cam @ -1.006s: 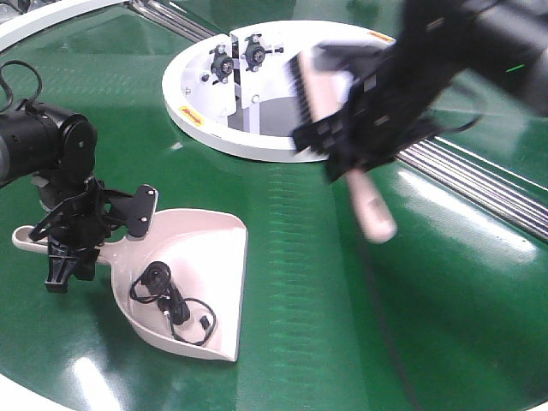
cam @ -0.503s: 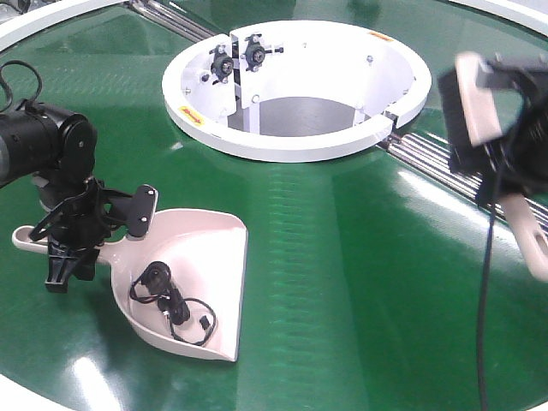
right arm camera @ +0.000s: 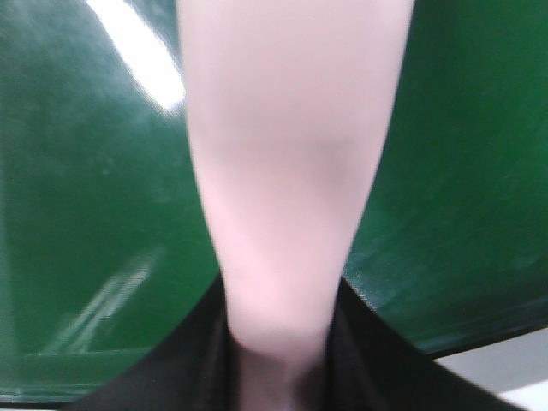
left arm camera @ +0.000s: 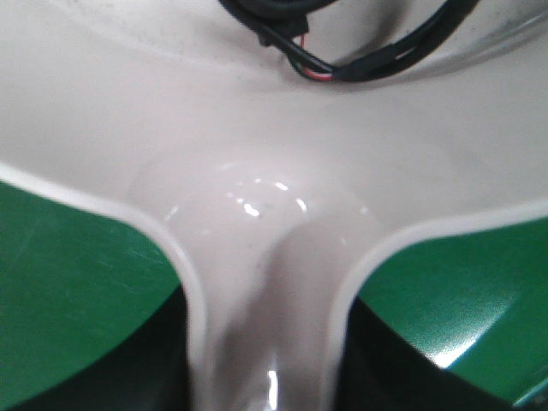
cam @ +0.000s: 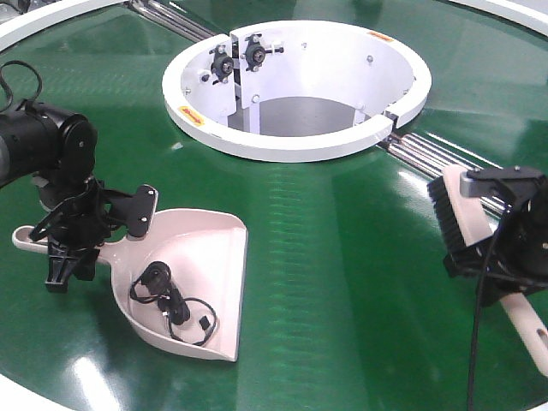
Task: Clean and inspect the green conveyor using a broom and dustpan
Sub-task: 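Lift the brush away and lower it back onto the conveyor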
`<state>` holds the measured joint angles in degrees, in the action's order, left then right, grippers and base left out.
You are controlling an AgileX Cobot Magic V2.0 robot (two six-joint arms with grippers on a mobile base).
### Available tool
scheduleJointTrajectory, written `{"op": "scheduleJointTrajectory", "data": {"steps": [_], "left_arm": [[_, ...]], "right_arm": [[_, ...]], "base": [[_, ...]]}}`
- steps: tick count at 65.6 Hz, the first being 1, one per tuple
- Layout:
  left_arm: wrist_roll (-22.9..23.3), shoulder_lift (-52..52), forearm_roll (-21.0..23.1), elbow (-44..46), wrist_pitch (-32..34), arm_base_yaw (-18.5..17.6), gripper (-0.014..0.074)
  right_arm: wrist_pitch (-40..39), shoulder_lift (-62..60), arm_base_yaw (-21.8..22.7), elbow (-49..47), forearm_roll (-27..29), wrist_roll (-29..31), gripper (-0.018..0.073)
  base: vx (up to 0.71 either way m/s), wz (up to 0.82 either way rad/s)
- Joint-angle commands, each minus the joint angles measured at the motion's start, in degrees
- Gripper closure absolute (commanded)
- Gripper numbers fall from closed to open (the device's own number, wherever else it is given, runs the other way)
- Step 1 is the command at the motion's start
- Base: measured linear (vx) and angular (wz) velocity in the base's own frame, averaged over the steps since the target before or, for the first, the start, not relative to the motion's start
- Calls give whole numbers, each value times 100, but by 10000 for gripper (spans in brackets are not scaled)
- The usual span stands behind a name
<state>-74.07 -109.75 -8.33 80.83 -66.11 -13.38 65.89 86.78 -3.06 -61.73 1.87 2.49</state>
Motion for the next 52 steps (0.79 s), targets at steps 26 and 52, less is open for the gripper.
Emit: {"op": "scheduleJointTrajectory", "data": {"steps": [26,52], "left_arm": [[84,280,-4,156,-34,-28,603],[84,280,-4,156,-37,-28,603]], "right_arm": [[-230,110,27,56,166,101,557],[-104,734,27,56,287,228,542]], "base": [[0,0],[0,0]]}}
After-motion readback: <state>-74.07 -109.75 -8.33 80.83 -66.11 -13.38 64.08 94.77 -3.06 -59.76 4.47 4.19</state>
